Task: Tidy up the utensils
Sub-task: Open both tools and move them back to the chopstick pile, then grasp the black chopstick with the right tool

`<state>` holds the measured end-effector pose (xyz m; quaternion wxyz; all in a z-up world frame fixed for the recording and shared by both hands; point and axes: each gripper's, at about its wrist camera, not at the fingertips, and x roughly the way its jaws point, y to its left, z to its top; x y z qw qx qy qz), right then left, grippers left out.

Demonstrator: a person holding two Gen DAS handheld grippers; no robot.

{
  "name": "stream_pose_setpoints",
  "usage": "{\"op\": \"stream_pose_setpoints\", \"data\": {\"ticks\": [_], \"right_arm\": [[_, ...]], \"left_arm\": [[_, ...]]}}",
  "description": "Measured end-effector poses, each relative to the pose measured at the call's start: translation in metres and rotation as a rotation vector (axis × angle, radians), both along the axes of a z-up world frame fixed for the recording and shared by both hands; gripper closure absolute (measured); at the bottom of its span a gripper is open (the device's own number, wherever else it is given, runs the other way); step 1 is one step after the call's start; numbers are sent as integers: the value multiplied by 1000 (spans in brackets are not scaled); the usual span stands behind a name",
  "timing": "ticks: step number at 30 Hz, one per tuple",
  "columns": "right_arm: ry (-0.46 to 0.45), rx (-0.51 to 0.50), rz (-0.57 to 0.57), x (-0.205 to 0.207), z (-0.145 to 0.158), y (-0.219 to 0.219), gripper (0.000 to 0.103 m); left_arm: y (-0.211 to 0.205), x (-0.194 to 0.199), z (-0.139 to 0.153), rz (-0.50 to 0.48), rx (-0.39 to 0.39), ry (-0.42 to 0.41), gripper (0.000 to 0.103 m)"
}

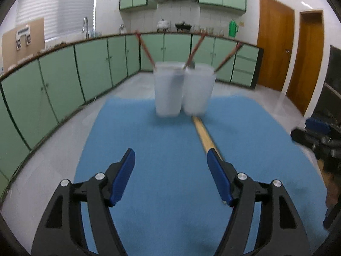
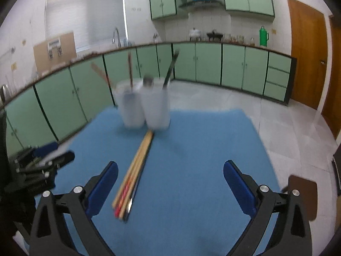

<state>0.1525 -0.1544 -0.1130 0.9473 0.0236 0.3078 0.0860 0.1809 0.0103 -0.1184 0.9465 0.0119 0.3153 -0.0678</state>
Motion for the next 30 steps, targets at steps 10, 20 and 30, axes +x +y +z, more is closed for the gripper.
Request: {"op": "stream_pose_setpoints", "data": {"ticks": [10, 20, 30], "right_arm": [[148, -77, 70, -13, -63, 42, 16], [235, -109, 44, -6, -79, 37, 19], [253, -134, 69, -3, -81, 51, 19]], "left_arm": [[9, -15, -33, 39, 34, 71, 31], [12, -13, -34, 49, 30, 83, 29], [12, -10, -34, 46, 27, 89, 27]]}}
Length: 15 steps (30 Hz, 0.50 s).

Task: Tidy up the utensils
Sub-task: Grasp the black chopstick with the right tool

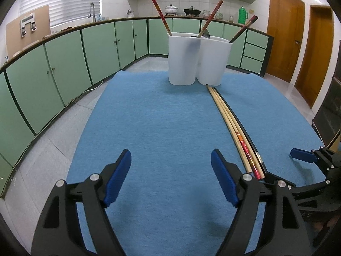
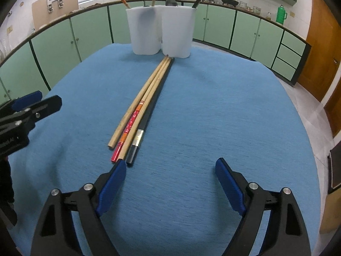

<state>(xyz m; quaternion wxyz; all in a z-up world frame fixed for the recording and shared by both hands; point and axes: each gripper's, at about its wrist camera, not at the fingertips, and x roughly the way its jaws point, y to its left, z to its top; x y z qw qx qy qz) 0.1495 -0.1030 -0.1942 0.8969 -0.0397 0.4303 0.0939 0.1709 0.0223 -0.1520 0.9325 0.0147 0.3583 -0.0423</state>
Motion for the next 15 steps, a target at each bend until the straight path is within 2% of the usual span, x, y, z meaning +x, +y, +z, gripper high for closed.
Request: {"op": "stream_pose_setpoints", "data": {"ticks": [4, 9, 12, 15], "right_arm": [[-3, -8, 10, 1, 1, 4, 21], [-1, -13, -66, 5, 1, -10, 22], [-3, 11, -69, 5, 2, -15, 24], [-14, 58, -35, 4, 5, -9, 34]], "left_arm": [[-1, 0, -2, -2, 1, 6, 27], [-1, 0, -5, -5, 4, 14, 27], [-3, 1, -6, -6, 4, 19, 27], [-5, 2, -8, -6, 2, 27, 27]]}}
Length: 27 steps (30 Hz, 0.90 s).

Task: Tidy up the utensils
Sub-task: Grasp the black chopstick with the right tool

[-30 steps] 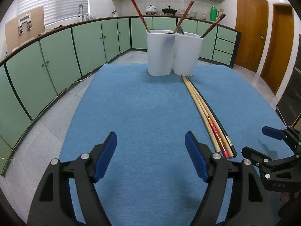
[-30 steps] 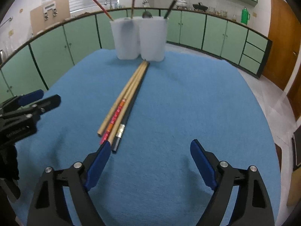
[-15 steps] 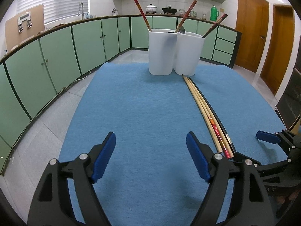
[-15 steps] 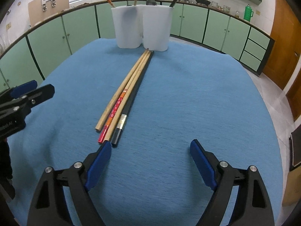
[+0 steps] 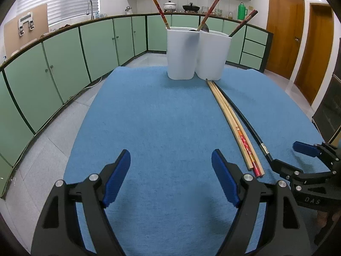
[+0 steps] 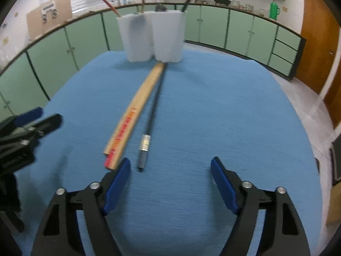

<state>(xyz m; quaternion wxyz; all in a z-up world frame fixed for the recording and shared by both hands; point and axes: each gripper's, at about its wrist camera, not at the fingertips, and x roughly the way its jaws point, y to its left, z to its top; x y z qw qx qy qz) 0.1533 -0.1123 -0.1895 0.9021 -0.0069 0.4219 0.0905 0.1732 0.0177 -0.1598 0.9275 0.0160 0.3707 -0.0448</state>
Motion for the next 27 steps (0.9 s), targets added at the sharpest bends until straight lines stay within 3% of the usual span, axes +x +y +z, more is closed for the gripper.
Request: {"op": "stream_pose_setpoints", "data": {"ticks": [2, 3, 5, 7, 18, 27], "right_arm": [[15, 10, 17, 3, -3, 6, 58], [16, 7, 17, 4, -4, 8, 61], [12, 18, 32, 5, -3, 10, 84], [16, 33, 49, 5, -3, 10, 96], [9, 36, -8, 4, -3, -25, 96], [10, 78, -13, 6, -6, -41, 96]], "left_arm": [[-2, 0, -1, -6, 2, 5, 27], [-2, 0, -1, -9, 5, 6, 27], [-5, -1, -2, -16, 8, 12, 26], [-8, -1, -3, -22, 4, 22, 25], [-54, -2, -23, -117, 17, 114, 25], [-69, 10, -30, -111, 33, 157, 26]]}}
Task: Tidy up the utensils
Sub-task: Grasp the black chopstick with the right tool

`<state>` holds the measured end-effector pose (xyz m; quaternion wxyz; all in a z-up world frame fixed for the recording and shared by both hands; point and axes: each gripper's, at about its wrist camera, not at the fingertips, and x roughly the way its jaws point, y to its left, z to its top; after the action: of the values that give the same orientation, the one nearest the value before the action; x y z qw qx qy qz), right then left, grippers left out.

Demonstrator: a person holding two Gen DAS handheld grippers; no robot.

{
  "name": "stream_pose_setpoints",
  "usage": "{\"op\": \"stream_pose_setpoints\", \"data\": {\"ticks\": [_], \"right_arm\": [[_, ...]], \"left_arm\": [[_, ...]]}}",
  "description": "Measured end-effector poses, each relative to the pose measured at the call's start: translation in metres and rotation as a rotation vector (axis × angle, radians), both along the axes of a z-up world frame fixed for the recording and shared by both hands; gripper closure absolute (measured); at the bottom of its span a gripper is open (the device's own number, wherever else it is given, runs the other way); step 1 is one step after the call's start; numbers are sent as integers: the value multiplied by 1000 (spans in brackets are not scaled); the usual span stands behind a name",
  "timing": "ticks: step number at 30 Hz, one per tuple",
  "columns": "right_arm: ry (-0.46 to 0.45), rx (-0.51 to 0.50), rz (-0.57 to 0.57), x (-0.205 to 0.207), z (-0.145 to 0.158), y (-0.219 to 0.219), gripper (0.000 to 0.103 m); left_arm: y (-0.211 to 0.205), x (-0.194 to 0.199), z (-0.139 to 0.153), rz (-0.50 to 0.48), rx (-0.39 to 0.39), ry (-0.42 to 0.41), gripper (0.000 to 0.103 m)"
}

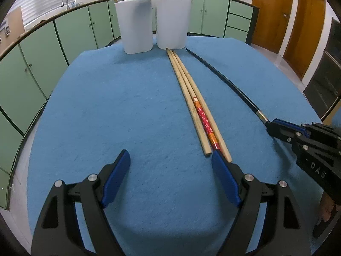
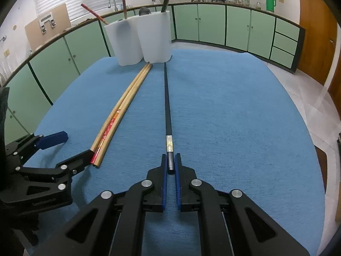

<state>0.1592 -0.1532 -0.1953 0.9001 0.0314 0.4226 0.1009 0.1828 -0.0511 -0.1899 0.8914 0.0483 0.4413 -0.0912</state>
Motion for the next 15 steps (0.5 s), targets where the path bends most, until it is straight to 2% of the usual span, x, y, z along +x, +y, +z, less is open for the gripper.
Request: {"op": "stream_pose_setpoints", "data": {"ticks": [8, 15], "right_arm": [[4, 31, 0, 0, -1, -4, 96], [5, 32, 0, 0, -1, -4, 96]], "left_arm": [[-8, 3, 0, 10, -8, 4, 27], [-12, 5, 2, -1, -1, -14, 58]]}}
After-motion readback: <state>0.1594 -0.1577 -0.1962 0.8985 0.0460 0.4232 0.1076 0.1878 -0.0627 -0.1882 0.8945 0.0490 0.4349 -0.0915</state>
